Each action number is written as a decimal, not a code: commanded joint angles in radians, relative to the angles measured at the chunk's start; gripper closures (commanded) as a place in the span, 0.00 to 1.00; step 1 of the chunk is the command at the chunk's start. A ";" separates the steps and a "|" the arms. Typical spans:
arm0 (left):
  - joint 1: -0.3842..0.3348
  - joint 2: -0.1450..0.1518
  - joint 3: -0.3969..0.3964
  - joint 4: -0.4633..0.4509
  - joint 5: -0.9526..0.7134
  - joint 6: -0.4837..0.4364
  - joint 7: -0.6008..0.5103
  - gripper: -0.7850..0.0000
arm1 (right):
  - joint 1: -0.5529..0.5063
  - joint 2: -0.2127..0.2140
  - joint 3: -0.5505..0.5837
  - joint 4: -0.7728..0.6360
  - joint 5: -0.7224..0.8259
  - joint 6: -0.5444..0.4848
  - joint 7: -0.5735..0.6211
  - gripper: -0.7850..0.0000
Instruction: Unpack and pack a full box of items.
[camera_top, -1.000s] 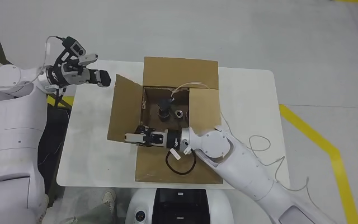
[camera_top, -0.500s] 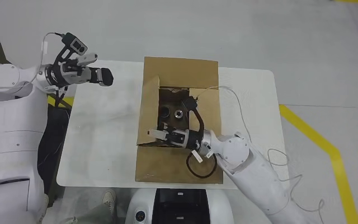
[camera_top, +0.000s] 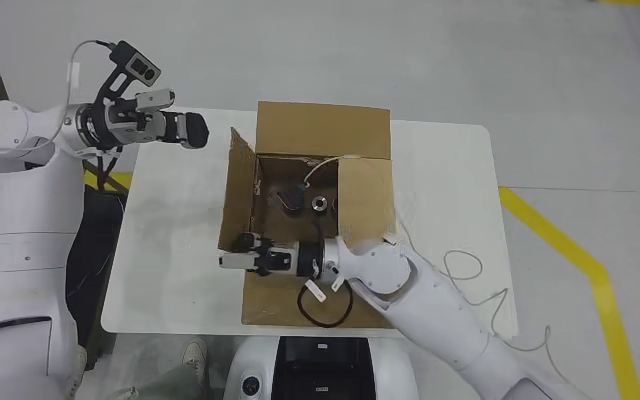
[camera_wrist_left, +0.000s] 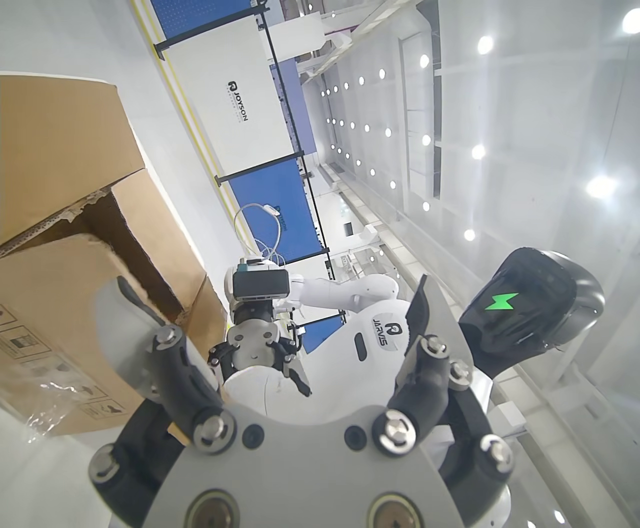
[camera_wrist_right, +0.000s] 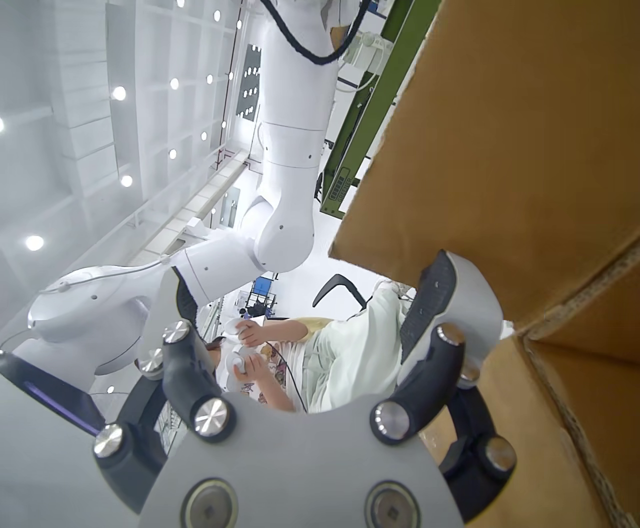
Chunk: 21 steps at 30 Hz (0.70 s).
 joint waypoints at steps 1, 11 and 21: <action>0.001 0.002 -0.002 -0.004 0.000 0.007 -0.008 0.00 | 0.030 -0.017 -0.033 0.033 0.004 0.000 -0.011 0.00; 0.014 0.024 0.048 -0.002 0.084 0.113 -0.020 0.00 | 0.113 -0.077 -0.113 0.153 0.012 0.011 -0.048 0.00; -0.019 0.042 0.152 0.101 0.107 0.110 -0.020 0.00 | 0.089 -0.076 -0.063 0.195 0.022 -0.004 -0.032 0.00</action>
